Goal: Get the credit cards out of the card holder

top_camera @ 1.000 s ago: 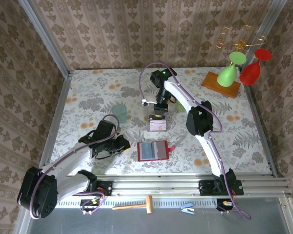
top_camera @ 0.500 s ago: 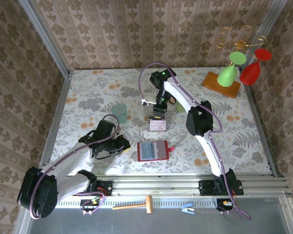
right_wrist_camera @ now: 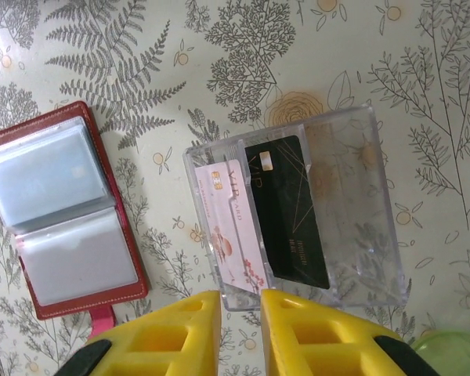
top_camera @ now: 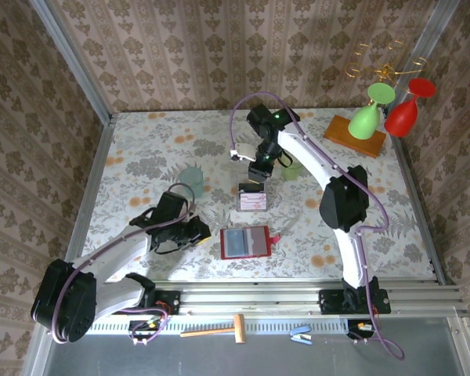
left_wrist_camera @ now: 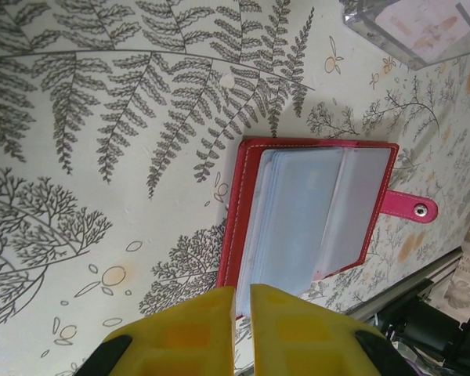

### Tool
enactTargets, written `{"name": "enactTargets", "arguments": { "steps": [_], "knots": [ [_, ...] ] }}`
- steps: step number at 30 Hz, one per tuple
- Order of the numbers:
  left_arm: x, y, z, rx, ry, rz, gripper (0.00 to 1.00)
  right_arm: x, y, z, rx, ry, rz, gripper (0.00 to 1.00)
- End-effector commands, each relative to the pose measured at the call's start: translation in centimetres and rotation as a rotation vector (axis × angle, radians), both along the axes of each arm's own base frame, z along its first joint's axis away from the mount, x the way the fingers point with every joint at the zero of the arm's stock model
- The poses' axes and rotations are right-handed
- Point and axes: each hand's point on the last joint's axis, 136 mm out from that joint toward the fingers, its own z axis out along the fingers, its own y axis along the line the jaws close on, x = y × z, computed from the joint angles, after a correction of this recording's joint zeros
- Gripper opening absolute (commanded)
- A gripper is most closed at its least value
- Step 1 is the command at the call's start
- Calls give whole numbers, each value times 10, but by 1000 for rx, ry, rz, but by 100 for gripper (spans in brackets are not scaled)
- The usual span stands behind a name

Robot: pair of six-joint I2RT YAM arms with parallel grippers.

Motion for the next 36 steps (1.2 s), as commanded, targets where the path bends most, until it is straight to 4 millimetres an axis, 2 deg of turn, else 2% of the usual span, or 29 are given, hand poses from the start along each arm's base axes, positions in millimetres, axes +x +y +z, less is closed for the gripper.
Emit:
{"name": "enactTargets", "arguments": {
  "steps": [1, 9, 16, 25, 30, 36],
  "knots": [
    [12, -8, 12, -35, -50, -20, 14, 2, 10, 9, 51, -56, -99, 23],
    [18, -16, 13, -50, -64, -33, 14, -14, 19, 8, 185, -53, -373, 24],
    [19, -34, 7, -49, -54, -72, 13, -28, 19, 2, 311, 19, -679, 26],
    [13, -46, -8, -31, -30, -105, 12, -55, 23, -25, 364, 258, -986, 19],
    [5, -44, -19, -1, -11, -115, 10, -73, 31, -39, 372, 370, -1044, 18],
    [-2, -42, -31, 20, 11, -118, 9, -93, 43, -53, 348, 431, -1028, 18]
  ]
}}
